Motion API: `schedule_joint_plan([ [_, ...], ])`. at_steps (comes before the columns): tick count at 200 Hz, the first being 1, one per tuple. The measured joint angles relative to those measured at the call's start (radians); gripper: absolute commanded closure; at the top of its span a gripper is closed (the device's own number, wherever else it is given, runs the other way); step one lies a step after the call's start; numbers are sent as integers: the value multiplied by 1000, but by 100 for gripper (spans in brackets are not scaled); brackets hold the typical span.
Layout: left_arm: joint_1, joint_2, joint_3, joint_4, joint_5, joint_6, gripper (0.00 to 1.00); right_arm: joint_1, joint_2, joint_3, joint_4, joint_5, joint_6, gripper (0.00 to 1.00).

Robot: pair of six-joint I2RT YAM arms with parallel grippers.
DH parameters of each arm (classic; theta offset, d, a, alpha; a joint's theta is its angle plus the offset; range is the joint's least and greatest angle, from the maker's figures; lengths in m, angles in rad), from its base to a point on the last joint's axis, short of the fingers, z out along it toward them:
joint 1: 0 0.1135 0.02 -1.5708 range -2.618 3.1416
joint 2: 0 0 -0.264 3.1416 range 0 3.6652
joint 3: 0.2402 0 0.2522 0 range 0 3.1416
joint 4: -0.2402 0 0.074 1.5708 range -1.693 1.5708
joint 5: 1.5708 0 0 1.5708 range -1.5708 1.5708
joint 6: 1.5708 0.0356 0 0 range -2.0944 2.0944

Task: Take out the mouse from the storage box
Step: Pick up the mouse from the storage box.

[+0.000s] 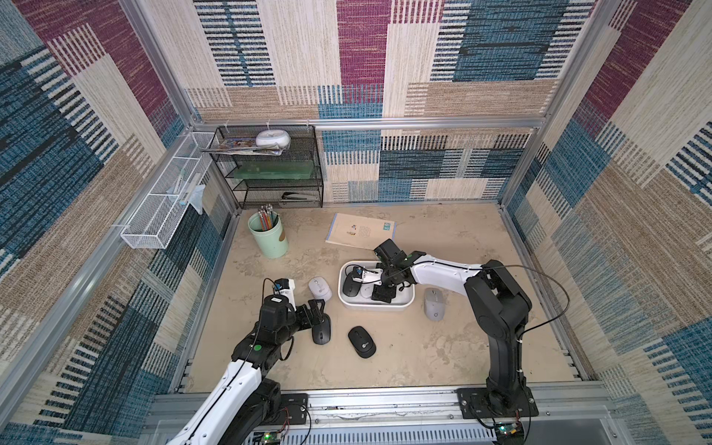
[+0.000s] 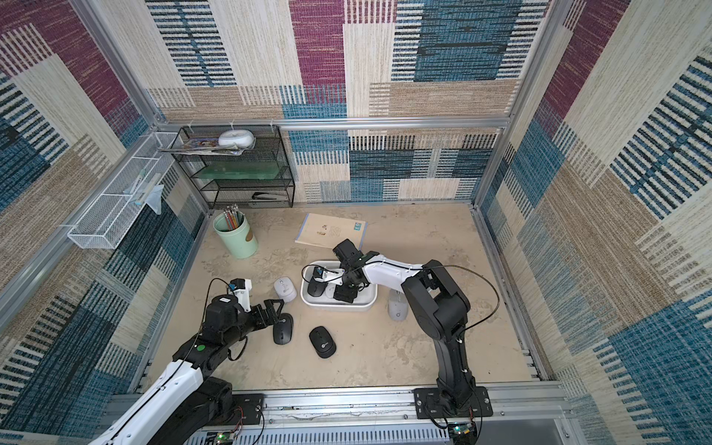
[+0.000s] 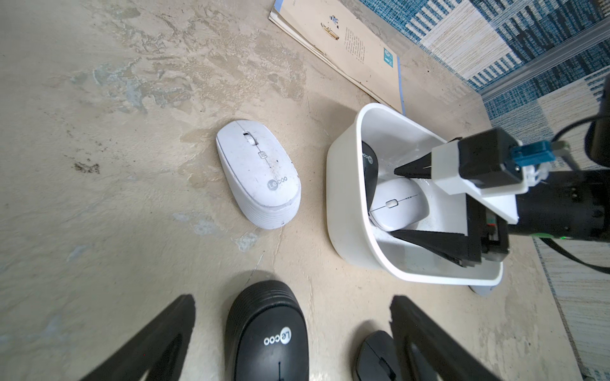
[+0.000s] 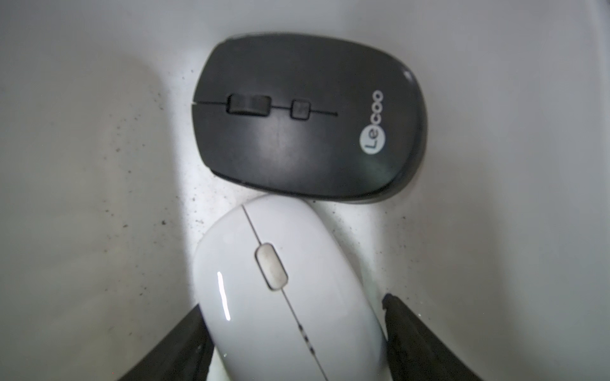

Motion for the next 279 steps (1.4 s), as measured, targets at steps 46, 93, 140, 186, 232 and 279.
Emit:
schedule_joint_plan([
  [46, 0, 6, 0, 0, 0, 0, 4, 2, -50, -60, 41, 14, 55, 36],
  [93, 0, 6, 0, 0, 1, 0, 4, -6, -90, -93, 33, 38, 134, 29],
  [140, 0, 2, 0, 0, 3, 0, 4, -49, -64, -54, -5, 7, 178, 27],
  [186, 0, 1, 0, 0, 3, 0, 4, -51, -35, -56, -8, -14, 188, 36],
  [232, 0, 3, 0, 0, 3, 0, 4, -52, -41, -54, -6, -24, 183, 63],
  [279, 0, 1, 0, 0, 3, 0, 4, -50, -93, -90, -14, -23, 214, 66],
])
